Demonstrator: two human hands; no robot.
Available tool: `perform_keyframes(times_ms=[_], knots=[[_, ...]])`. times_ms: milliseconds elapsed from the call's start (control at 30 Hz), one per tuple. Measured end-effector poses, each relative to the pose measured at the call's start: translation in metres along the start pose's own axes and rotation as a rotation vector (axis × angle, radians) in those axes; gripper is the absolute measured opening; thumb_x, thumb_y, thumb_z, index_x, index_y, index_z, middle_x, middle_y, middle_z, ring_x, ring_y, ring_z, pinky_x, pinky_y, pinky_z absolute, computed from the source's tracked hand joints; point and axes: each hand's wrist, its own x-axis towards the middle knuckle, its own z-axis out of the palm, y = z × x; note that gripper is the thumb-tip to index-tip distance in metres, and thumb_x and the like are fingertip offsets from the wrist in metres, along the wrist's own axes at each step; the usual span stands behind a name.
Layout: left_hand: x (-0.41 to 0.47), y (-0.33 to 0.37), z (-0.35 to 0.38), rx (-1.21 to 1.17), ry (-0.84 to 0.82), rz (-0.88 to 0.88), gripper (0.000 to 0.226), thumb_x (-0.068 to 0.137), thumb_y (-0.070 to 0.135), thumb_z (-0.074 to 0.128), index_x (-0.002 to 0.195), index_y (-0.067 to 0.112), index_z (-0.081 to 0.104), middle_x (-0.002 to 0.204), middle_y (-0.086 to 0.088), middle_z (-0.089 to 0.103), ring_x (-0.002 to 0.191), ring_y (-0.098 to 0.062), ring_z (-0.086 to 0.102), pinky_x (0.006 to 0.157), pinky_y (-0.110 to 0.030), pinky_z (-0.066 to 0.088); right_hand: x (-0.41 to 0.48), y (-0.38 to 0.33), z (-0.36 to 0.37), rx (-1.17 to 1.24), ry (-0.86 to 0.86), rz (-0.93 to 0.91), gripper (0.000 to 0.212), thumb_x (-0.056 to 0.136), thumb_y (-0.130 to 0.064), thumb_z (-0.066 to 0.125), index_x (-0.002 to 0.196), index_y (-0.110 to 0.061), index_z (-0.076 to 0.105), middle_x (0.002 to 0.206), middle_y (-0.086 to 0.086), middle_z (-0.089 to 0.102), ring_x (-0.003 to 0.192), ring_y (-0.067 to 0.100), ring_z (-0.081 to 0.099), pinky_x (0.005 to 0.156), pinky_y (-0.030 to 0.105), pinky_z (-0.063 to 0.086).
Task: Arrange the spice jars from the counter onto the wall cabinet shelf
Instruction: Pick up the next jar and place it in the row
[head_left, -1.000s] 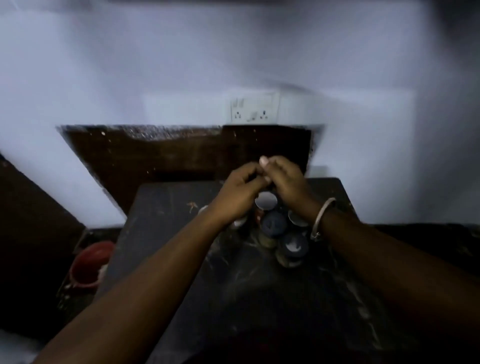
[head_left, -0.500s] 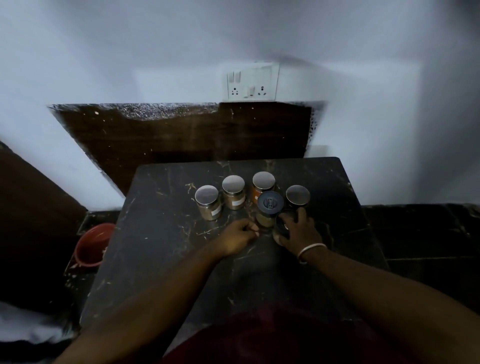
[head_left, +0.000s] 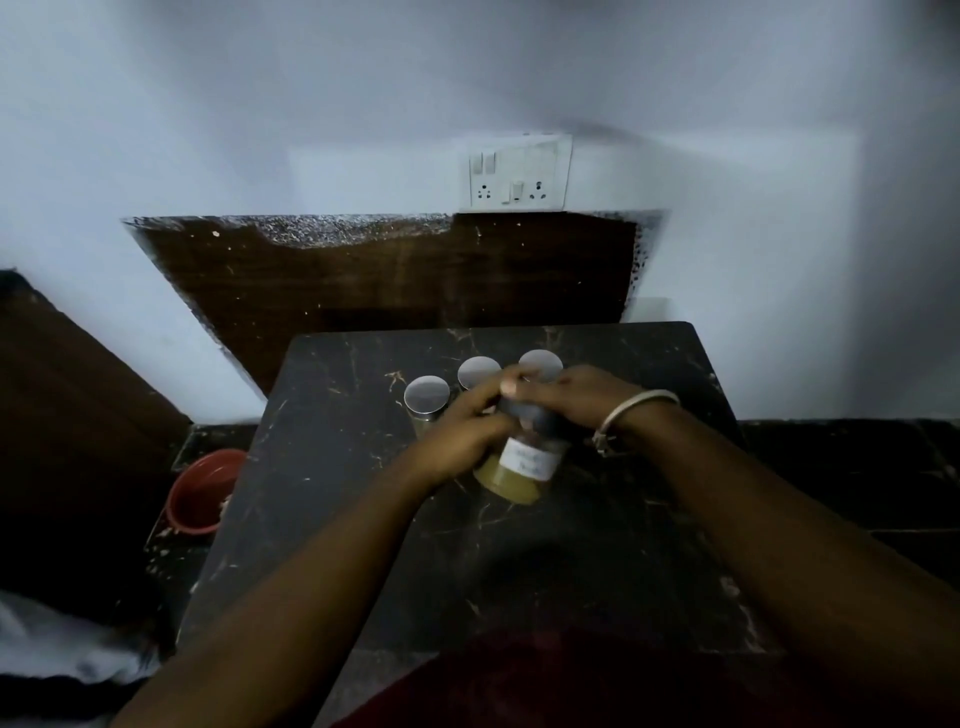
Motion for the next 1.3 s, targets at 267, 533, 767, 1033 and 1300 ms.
perform_keyframes(times_ms=[267, 533, 767, 1033, 1300], knots=[[-0.020, 0.097, 0.012, -0.422, 0.225, 0.290, 0.057, 0.082, 0.023, 0.056, 0.139, 0.022, 0.054, 0.128, -0.018, 0.059, 0.103, -0.030, 0.064, 0.078, -0.038, 0.058, -0.066, -0.066, -0.011, 0.361, 0.360, -0.501, 0.069, 0.078, -0.070, 0.054, 0.105, -0.009, 0.073, 0.101, 0.014, 0.073, 0.087, 0.021, 0.071, 0.072, 0.029, 0.056], [-0.043, 0.135, 0.025, -0.446, 0.215, 0.404, 0.052, 0.087, 0.013, 0.049, 0.137, 0.024, 0.055, 0.117, -0.007, 0.065, 0.094, -0.019, 0.069, 0.072, -0.031, 0.058, -0.094, -0.080, 0.025, 0.768, 0.470, -0.745, 0.050, 0.092, -0.046, 0.052, 0.129, -0.015, 0.062, 0.132, 0.021, 0.064, 0.119, 0.040, 0.064, 0.096, 0.054, 0.055], [-0.049, 0.141, 0.030, -0.426, 0.280, 0.417, 0.053, 0.086, 0.012, 0.050, 0.132, 0.035, 0.059, 0.110, 0.003, 0.074, 0.095, -0.020, 0.072, 0.072, -0.033, 0.059, -0.102, -0.087, 0.032, 0.868, 0.424, -0.779, 0.052, 0.096, -0.043, 0.055, 0.143, -0.020, 0.055, 0.137, 0.003, 0.065, 0.122, 0.022, 0.067, 0.090, 0.033, 0.058], [-0.054, 0.142, 0.033, -0.438, 0.277, 0.400, 0.050, 0.086, 0.013, 0.051, 0.130, 0.035, 0.061, 0.115, -0.002, 0.069, 0.094, -0.021, 0.070, 0.071, -0.034, 0.059, -0.108, -0.088, 0.035, 0.907, 0.408, -0.776, 0.049, 0.096, -0.040, 0.057, 0.138, -0.016, 0.057, 0.134, 0.012, 0.065, 0.118, 0.031, 0.068, 0.089, 0.041, 0.059], [-0.057, 0.143, 0.034, -0.439, 0.261, 0.400, 0.048, 0.087, 0.014, 0.051, 0.128, 0.035, 0.063, 0.111, -0.001, 0.070, 0.092, -0.020, 0.071, 0.069, -0.033, 0.059, -0.111, -0.089, 0.032, 0.909, 0.397, -0.780, 0.045, 0.094, -0.041, 0.057, 0.131, -0.016, 0.061, 0.129, 0.013, 0.067, 0.112, 0.030, 0.070, 0.082, 0.035, 0.059]])
